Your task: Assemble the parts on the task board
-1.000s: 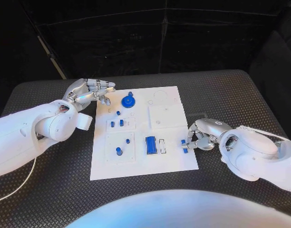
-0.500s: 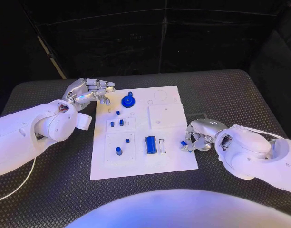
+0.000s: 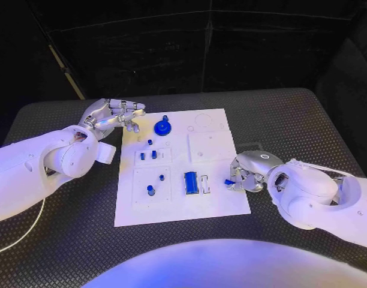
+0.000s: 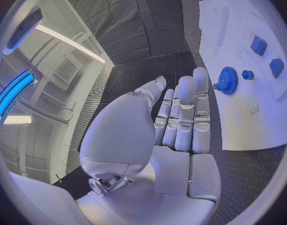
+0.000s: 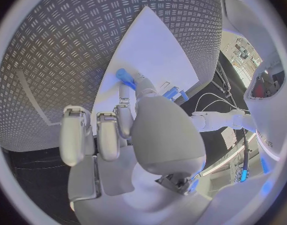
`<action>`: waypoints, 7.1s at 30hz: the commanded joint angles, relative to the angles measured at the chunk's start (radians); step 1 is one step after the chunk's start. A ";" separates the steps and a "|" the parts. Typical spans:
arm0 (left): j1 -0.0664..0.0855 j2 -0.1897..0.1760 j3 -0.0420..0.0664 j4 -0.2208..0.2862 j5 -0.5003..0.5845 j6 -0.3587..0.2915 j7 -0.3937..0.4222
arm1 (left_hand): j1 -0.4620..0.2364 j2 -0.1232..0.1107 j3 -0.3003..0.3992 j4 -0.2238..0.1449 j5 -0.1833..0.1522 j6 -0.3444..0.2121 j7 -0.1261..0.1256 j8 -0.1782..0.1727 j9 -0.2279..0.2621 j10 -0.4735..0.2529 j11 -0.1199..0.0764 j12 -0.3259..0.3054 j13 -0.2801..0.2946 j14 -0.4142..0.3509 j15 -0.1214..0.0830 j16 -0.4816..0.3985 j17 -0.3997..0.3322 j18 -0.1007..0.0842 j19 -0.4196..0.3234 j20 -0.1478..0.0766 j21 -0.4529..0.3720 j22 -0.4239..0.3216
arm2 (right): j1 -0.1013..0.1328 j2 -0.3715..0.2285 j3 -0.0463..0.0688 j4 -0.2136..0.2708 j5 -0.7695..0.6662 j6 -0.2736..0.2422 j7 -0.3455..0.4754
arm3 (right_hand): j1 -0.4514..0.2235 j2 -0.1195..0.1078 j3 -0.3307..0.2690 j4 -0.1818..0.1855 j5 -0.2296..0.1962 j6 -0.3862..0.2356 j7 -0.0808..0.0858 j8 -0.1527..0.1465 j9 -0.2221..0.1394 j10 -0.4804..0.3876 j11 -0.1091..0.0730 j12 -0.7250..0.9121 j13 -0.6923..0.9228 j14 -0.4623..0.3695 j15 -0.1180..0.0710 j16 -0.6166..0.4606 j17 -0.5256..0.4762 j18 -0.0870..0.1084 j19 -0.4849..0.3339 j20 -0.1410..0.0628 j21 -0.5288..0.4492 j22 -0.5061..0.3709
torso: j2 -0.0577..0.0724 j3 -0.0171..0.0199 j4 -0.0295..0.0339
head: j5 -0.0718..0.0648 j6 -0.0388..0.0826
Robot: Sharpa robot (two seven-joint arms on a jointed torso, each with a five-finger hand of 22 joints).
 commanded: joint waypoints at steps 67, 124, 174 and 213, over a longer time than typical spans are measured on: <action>0.002 0.007 0.001 0.002 0.000 0.019 0.001 | 0.001 0.012 -0.008 0.000 0.001 -0.004 -0.002 0.006 0.001 -0.008 0.000 0.004 0.001 -0.009 -0.001 -0.003 -0.001 0.020 -0.001 0.008 -0.006 -0.001 | -0.004 0.153 -0.005 -0.035 0.223 -0.139 -0.029 | -0.260 -0.071 0.080 0.109 0.074 0.018 0.010 -0.026 0.023 0.018 0.006 0.018 0.029 0.081 0.002 0.004 0.149 -0.002 0.039 0.001 -0.002 0.100 | 0.000 0.0001 -0.0012 | 0.018 0.000; 0.002 0.000 0.001 0.003 0.000 0.016 0.001 | 0.001 0.013 -0.010 0.001 0.001 -0.005 -0.002 0.008 0.001 -0.012 0.000 0.010 0.002 -0.010 -0.001 -0.003 -0.002 0.020 -0.001 0.008 -0.008 -0.003 | -0.005 0.086 -0.006 -0.042 0.080 -0.159 0.383 | 0.008 -0.144 0.047 -0.011 -0.138 -0.281 0.095 -0.183 -0.079 -0.022 0.079 0.022 0.021 0.077 0.064 -0.002 0.143 0.002 0.025 0.058 -0.016 0.084 | 0.001 0.0006 -0.0001 | 0.015 0.000; 0.001 0.005 0.001 -0.001 0.000 0.021 -0.002 | 0.002 0.013 -0.012 0.001 0.001 -0.006 -0.002 0.008 0.001 -0.014 0.000 0.013 0.002 -0.011 -0.001 -0.002 -0.002 0.021 0.000 0.008 -0.009 -0.004 | -0.031 0.153 -0.007 -0.077 -0.043 -0.119 0.186 | -0.003 -0.131 -0.126 0.109 -0.183 -0.206 0.105 -0.123 -0.143 -0.022 0.090 0.050 0.022 0.076 0.074 -0.005 0.139 0.004 0.022 0.068 -0.020 0.081 | 0.000 0.0003 -0.0016 | 0.022 0.000; 0.001 0.001 0.001 0.002 0.000 0.030 -0.013 | 0.000 0.012 -0.014 0.002 0.001 -0.008 0.000 0.008 0.001 -0.017 0.001 0.014 0.002 -0.011 0.000 -0.002 -0.002 0.020 0.000 0.008 -0.010 -0.004 | -0.032 0.152 -0.007 -0.068 -0.020 -0.211 0.245 | 0.011 -0.002 -0.156 0.045 0.112 -0.073 0.067 -0.082 -0.176 0.008 0.054 0.074 0.045 0.081 0.043 0.005 0.157 0.000 0.032 0.038 -0.011 0.096 | 0.000 0.0009 -0.0009 | 0.018 0.000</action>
